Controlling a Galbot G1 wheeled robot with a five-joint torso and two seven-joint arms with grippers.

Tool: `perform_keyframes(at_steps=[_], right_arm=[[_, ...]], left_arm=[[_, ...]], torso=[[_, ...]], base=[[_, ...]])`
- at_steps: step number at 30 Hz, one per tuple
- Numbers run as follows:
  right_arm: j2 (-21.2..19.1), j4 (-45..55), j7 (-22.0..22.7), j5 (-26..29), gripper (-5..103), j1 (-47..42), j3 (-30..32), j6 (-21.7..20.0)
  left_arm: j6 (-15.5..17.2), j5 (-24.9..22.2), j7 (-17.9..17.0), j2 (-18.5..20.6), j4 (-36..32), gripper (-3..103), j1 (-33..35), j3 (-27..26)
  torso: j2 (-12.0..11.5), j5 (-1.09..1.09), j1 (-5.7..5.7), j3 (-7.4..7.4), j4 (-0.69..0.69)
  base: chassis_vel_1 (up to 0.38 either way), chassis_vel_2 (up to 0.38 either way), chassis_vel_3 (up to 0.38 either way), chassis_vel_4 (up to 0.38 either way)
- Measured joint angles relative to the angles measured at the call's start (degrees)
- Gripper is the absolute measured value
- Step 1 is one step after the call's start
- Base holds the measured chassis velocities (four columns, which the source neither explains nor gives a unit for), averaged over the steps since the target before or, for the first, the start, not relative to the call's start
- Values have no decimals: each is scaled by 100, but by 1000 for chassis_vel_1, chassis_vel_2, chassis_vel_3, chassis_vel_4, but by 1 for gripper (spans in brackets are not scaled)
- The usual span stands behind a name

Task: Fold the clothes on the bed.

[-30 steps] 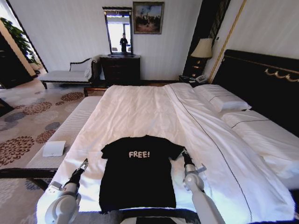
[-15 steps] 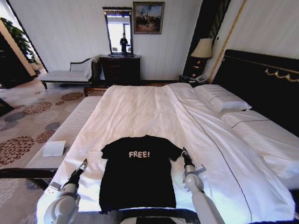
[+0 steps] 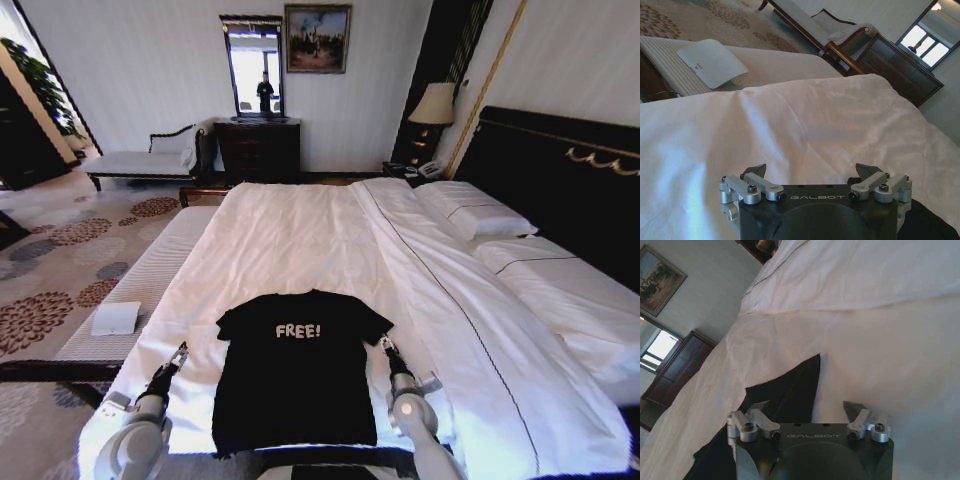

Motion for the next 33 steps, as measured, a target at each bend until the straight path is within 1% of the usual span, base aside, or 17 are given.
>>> perform_keyframes(at_steps=[1, 2, 6, 11, 12, 14, 16, 17, 19, 20, 22, 23, 25, 26, 28, 31, 33], right_arm=[[12, 12, 0, 39, 90, -6, -23, -14], [23, 15, -9, 84, 90, -8, -48, -26], [55, -10, -95, 177, 100, 32, -128, -53], [111, -162, -232, 157, 100, 151, -236, -61], [124, -204, -255, 131, 103, 184, -254, -55], [140, -237, -265, 103, 100, 217, -264, -43], [178, -261, -267, 68, 90, 268, -270, -2], [186, -259, -265, 66, 90, 274, -272, 14], [196, -248, -258, 38, 79, 274, -292, 52], [196, -248, -258, 38, 79, 274, -292, 52], [212, -250, -246, -15, 68, 273, -297, 106], [223, -252, -228, -30, 68, 273, -298, 133], [234, -257, -199, -45, 57, 271, -295, 161], [234, -257, -199, -45, 57, 271, -295, 161], [234, -257, -183, -67, 47, 262, -288, 175], [235, -237, -171, -72, 41, 252, -277, 180], [231, -129, -124, -54, 30, 230, -250, 178]], left_arm=[[0, 5, 0, -4, -8, 100, 10, 3], [-2, 7, 0, -7, -12, 100, 20, 4], [-14, 8, 1, -3, -29, 100, 60, -6], [-20, -6, 1, 4, -89, 100, 112, -30], [-20, -11, 1, 5, -98, 100, 119, -33], [-20, -14, -1, 5, -104, 100, 123, -37], [-22, -17, -4, 5, -115, 100, 136, -42], [-22, -18, -6, 5, -116, 100, 142, -42], [-23, -19, -10, 5, -116, 100, 145, -42], [-23, -19, -10, 5, -116, 100, 145, -42], [-24, -19, -15, 0, -113, 100, 136, -30], [-24, -20, -16, -4, -112, 100, 128, -22], [-24, -20, -24, -9, -106, 100, 115, -7], [-24, -20, -24, -9, -106, 100, 115, -7], [-24, -22, -47, -7, -96, 100, 106, -2], [-24, -29, -62, 2, -81, 100, 97, -3], [-22, -42, -70, 19, -52, 100, 82, -13]], torso=[[0, 0, 0, 0, 0], [0, 0, 0, 0, 0], [0, 0, 0, 0, -1], [0, 0, 0, 0, 0], [0, 1, 0, 0, 0], [0, 1, 0, 0, 0], [0, 1, 0, 0, 0], [0, 1, 0, 0, 0], [0, 1, 0, 0, 0], [0, 1, 0, 0, 0], [0, 0, 0, 1, 0], [0, 0, 0, 1, 0], [0, 1, 0, 1, 0], [0, 1, 0, 1, 0], [0, 1, 0, 1, 0], [0, 1, 0, 1, 0], [0, 1, 0, 1, 0]], base=[[0, 0, 0, 0], [0, 0, 0, 0], [0, 0, 0, 0], [0, 0, 0, 0], [0, 0, 0, 0], [0, 0, 0, 0], [0, 0, 0, 0], [0, 0, 0, 0], [0, 0, 0, 0], [0, 0, 0, 0], [0, 0, 0, 0], [0, 0, 0, 0], [0, 0, 0, 0], [0, 0, 0, 0], [0, 0, 0, 0], [0, 0, 0, 0], [0, 0, 0, 0]])
